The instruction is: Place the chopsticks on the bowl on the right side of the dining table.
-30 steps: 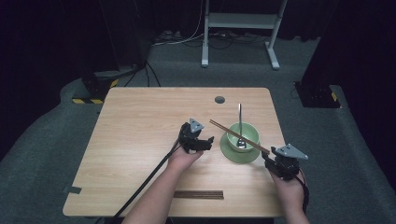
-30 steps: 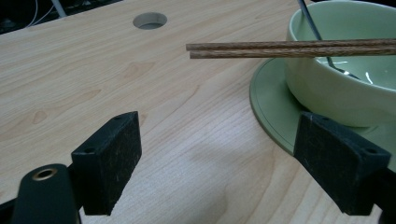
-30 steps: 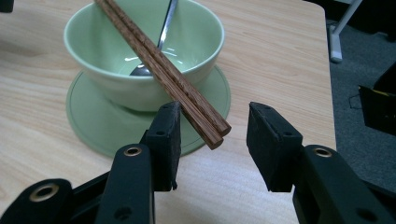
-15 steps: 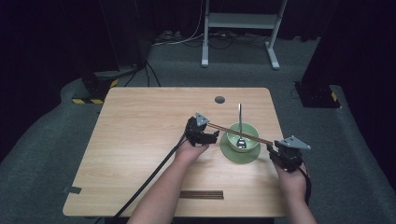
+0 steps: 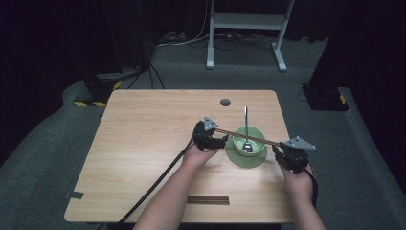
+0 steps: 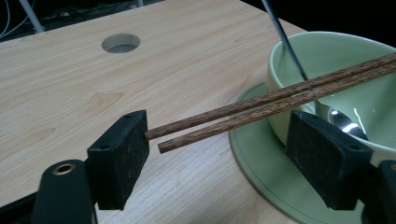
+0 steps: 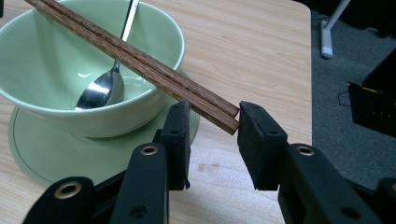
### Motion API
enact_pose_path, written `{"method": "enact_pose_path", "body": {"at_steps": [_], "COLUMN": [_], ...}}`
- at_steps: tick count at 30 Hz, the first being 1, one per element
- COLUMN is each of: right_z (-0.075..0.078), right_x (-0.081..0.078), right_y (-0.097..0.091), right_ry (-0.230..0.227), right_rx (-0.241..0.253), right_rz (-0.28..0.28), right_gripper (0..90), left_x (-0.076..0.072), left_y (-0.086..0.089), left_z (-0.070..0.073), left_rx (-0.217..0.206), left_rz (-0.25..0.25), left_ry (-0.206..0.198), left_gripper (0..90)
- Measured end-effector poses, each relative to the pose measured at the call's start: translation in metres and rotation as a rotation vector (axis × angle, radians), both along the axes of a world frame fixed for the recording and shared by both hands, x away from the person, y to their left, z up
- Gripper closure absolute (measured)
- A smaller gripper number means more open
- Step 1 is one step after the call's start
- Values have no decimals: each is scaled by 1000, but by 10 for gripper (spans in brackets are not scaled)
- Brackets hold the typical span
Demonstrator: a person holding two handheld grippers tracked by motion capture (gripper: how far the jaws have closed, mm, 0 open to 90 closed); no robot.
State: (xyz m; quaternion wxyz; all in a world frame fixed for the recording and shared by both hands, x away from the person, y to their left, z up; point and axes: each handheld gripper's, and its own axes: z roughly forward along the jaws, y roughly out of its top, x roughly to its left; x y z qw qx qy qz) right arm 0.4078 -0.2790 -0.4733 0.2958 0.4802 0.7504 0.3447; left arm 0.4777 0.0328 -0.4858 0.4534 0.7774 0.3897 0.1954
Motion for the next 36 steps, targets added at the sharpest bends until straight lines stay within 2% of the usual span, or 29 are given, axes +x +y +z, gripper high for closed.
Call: {"method": "enact_pose_path", "body": {"at_steps": [4,9,17,22,32,36], "right_z": [0,1,2,2,3,2], "right_x": [0,-3,-7,-4,2,5], "right_y": [-1,1,2,3,5,5], "right_ry": [1,-3,-4,-6,-6,-5], "right_rx": [1,4,7,1,-8,-9], "right_rz": [3,32,33,30,-1,-15], "right_gripper": [634,620,621,608,578,582], "left_x": [-5,-13,-26,-30,-34,-34], "left_y": [0,4,13,16,20,23], "left_z": [2,5,5,2,0,0], "left_rx": [25,16,31,41,31,27], "left_rz": [10,33,46,53,64,55], "left_ry": [3,16,-16,-27,-30,-7], "left_gripper": [245,312,429,478,484,485]}}
